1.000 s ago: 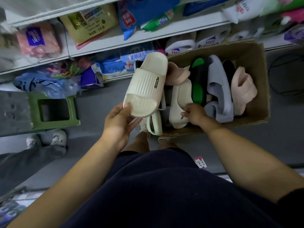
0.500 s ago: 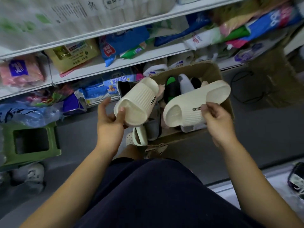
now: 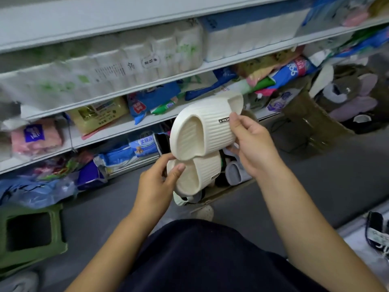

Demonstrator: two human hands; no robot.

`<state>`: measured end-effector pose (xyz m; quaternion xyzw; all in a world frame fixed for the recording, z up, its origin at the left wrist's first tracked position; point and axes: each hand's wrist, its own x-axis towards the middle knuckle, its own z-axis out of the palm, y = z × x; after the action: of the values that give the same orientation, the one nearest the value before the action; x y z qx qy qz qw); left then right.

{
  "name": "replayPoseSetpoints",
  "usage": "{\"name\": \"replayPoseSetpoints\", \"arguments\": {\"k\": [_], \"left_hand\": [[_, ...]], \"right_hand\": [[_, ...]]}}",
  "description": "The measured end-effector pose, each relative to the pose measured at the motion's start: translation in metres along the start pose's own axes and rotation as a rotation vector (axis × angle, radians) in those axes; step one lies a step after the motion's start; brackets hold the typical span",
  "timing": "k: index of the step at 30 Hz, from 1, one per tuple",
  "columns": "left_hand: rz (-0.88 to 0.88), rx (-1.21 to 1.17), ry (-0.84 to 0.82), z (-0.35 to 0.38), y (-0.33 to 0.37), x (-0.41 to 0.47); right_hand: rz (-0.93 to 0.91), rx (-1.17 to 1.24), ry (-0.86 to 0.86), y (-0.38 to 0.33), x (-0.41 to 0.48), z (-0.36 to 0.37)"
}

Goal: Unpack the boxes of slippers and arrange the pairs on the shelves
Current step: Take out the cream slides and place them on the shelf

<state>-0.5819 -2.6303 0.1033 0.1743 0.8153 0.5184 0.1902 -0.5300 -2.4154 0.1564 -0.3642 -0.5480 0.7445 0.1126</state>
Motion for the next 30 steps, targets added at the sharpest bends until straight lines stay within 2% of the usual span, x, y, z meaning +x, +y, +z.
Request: {"name": "replayPoseSetpoints", "arguments": {"k": [5, 9, 11, 15, 17, 19, 22, 24, 26, 30], "left_hand": [[0.043, 0.078, 0.100, -0.036, 0.000, -0.036], [-0.007, -0.055, 0.126, -0.049, -0.002, -0.056], [-0.059, -0.157, 0.139, -0.048, -0.003, -0.060], [-0.144, -0.324, 0.188, -0.042, 0.002, -0.064], [-0.174, -0.406, 0.223, -0.040, 0.007, -0.063], [-0.168, -0.457, 0.267, -0.038, 0.014, -0.060], [-0.125, -0.509, 0.312, -0.029, 0.031, -0.054], [-0.092, -0.567, 0.331, -0.019, 0.048, -0.050], [-0.061, -0.621, 0.367, -0.007, 0.067, -0.045], [-0.021, -0.774, 0.471, 0.014, 0.120, -0.028]], "right_hand": [[0.040, -0.019, -0.079, 0.007, -0.039, 0.043], [-0.002, -0.096, -0.095, 0.018, -0.065, 0.059], [-0.084, -0.120, -0.030, 0.027, -0.081, 0.063], [-0.264, -0.230, 0.229, 0.050, -0.117, 0.057], [-0.199, -0.206, 0.355, 0.063, -0.133, 0.053], [-0.059, -0.138, 0.397, 0.073, -0.144, 0.051], [0.093, 0.174, 0.203, 0.071, -0.146, 0.055], [0.067, 0.321, 0.076, 0.065, -0.139, 0.057], [-0.042, 0.341, 0.037, 0.051, -0.127, 0.052], [-0.234, 0.229, -0.045, 0.003, -0.099, 0.021]]}}
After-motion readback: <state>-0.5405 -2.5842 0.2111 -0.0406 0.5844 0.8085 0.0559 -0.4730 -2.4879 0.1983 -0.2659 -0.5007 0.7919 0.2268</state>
